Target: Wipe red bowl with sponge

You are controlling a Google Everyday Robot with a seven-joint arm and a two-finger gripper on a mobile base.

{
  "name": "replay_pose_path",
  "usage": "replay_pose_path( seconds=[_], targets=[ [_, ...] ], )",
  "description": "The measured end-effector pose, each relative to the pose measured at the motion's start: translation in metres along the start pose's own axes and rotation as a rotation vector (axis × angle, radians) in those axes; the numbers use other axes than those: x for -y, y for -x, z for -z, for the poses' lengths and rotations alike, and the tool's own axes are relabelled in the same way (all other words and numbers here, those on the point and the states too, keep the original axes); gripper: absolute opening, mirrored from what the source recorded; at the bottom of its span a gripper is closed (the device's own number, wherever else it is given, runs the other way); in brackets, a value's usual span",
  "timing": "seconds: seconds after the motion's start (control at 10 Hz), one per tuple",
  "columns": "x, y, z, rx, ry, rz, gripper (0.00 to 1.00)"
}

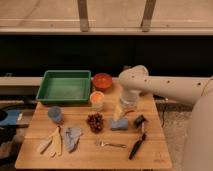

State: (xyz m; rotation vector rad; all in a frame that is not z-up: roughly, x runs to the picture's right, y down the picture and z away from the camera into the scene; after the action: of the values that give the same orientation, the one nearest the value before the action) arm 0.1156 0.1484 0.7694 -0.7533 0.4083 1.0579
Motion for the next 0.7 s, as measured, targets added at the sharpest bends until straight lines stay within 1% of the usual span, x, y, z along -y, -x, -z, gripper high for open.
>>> replay_pose_path(
  seconds=[0.1,0.4,0.5,0.7],
  targets=[
    [0.0,-0.001,-0.003,-0.003,-0.005,0.004,0.78],
    [0.0,-0.001,-0.003,-0.002,-0.004,0.002,0.78],
    [-0.002,0.0,-0.004,-0.007,0.003,0.005,0.78],
    [0.0,0.002,-0.019,-0.024,0.039,0.012,0.78]
  ],
)
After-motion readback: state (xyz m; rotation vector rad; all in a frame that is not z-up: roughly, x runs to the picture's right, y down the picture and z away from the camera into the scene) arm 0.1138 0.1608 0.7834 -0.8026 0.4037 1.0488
